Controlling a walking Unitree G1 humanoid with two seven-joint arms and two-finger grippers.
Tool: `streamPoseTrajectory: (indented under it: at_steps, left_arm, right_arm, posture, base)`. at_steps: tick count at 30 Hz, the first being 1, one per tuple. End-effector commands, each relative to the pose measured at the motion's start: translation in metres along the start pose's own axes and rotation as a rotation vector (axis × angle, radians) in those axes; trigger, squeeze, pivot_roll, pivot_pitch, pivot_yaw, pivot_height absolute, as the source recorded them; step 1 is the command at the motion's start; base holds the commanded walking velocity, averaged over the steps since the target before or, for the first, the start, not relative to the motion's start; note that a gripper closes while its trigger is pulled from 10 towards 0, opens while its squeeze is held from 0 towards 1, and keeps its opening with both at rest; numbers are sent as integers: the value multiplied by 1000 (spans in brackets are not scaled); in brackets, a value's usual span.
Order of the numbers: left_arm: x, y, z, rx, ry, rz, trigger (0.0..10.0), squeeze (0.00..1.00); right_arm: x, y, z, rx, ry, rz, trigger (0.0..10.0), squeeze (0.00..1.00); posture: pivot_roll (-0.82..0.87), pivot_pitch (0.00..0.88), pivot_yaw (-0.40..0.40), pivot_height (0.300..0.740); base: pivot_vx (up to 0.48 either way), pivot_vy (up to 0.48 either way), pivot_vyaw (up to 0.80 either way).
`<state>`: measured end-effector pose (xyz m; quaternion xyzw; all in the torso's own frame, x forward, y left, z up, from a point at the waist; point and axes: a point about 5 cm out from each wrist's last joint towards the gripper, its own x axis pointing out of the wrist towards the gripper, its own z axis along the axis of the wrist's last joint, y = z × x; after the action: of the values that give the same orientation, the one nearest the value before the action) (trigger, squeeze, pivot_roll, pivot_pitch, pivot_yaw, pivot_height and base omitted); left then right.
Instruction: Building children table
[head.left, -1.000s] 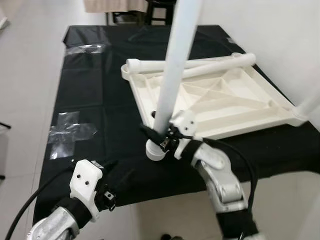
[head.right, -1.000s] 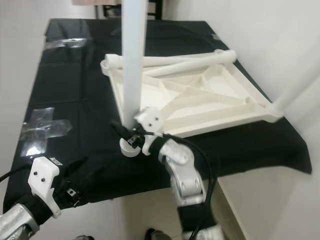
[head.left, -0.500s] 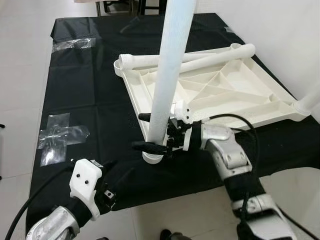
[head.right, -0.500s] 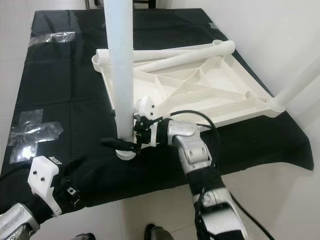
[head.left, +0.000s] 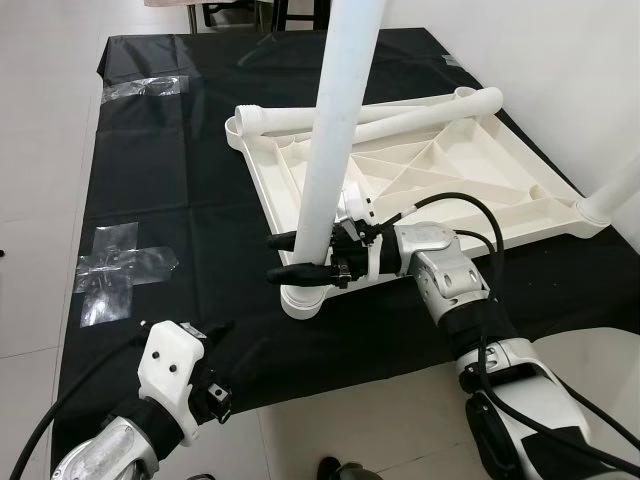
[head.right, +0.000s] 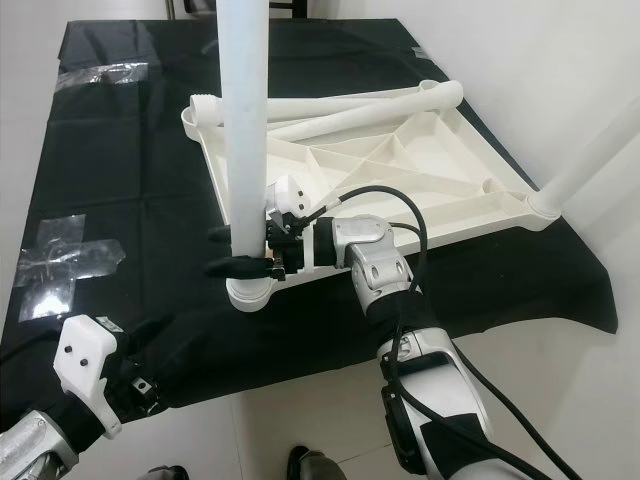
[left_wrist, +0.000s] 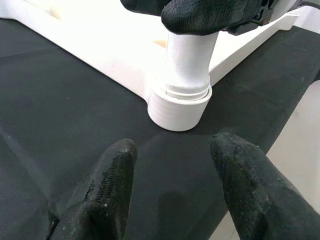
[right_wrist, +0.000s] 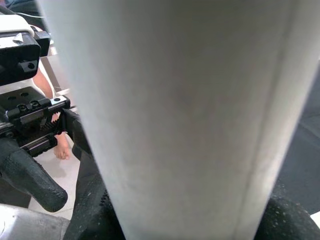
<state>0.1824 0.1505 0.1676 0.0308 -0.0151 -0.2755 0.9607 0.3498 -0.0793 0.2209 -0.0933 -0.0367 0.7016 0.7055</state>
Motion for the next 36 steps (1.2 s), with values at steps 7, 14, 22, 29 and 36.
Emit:
streamPoseTrajectory:
  at_steps: [7,14,22,29,36]
  left_arm:
    - [-3,-4,-3,-4,30,-24,10000,0]
    - [-4,-3,-3,-7,40,-37,10000,0]
    - [-2,-3,-5,-3,44,-53,10000,0]
    - [1,1,-4,7,38,-40,10000,0]
    - [-1,0,-3,7,41,-41,10000,0]
  right_arm:
    - [-18,6,-21,14,-8,-227,0,0]
    - [5,65,-66,110,188,-790,0,0]
    - [17,64,-64,81,179,-728,0,0]
    - [28,37,-41,29,70,-563,10000,1000]
    - [29,38,-10,-41,-10,-232,10000,0]
  posture:
    - [140,260,-134,740]
    - [128,266,-107,740]
    - [128,237,-97,740]
    - [146,223,-97,740]
    - [166,232,-100,740]
  base:
    - [0,0,0]
    - [0,0,0]
    - [0,0,0]
    - [0,0,0]
    - [0,0,0]
